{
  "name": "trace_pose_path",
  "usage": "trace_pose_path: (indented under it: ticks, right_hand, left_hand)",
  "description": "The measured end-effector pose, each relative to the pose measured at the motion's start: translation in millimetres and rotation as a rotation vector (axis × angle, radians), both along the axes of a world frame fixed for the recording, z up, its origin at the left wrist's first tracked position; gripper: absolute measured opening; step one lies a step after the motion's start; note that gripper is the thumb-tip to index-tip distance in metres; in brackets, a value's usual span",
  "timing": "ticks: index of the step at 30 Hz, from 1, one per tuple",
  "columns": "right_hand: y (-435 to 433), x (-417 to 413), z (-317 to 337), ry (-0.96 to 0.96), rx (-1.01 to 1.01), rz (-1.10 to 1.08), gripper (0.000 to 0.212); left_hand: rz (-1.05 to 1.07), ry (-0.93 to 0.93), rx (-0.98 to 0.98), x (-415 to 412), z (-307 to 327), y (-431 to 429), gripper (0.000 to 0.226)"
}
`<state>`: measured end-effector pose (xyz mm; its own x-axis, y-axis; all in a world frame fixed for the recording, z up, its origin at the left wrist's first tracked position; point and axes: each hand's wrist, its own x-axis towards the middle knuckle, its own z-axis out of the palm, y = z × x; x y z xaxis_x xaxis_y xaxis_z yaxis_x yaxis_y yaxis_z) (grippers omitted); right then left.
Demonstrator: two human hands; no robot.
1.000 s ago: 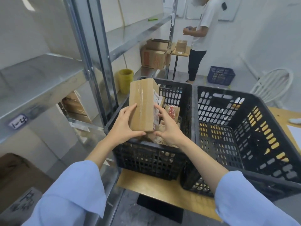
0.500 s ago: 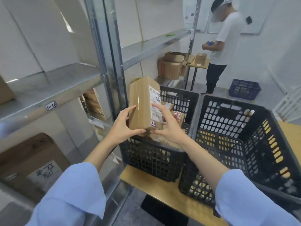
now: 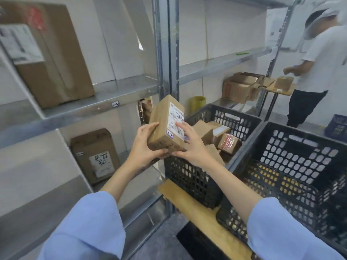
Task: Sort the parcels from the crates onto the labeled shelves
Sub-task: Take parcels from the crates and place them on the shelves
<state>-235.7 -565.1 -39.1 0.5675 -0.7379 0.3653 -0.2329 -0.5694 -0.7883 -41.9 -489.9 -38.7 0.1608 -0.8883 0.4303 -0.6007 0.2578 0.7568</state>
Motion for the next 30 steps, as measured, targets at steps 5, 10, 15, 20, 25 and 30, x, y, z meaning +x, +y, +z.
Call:
trace_pose_path:
  ticks: [5,10,15,20,25,30]
  right_hand:
    - [23.0,26.4,4.3,-0.032,-0.025,0.183,0.08]
    - [51.6,68.9,8.3,-0.13,-0.126,0.211,0.064]
    - [88.3,111.1,9.8,-0.126,-0.267,0.242,0.055]
    - [134.5,146.6,16.9,-0.207,-0.325,0.341,0.048]
    - [187.9,177.4,16.3,-0.25,-0.328,0.429,0.044]
    - [249.4,196.8,16.6,-0.265,-0.267,0.479,0.053]
  left_hand:
    - [0.141,0.043,-0.011,27.0,6.0,53.5,0.072]
    - [0.236,0.074,-0.034,50.6,13.7,112.6,0.068]
    - [0.335,0.109,-0.061,73.1,18.1,171.5,0.068]
    - [0.447,0.109,-0.083,79.9,21.3,229.6,0.087]
    - [0.603,0.045,-0.127,81.7,20.9,293.3,0.085]
    - [0.779,-0.023,-0.168,92.2,14.5,367.8,0.088]
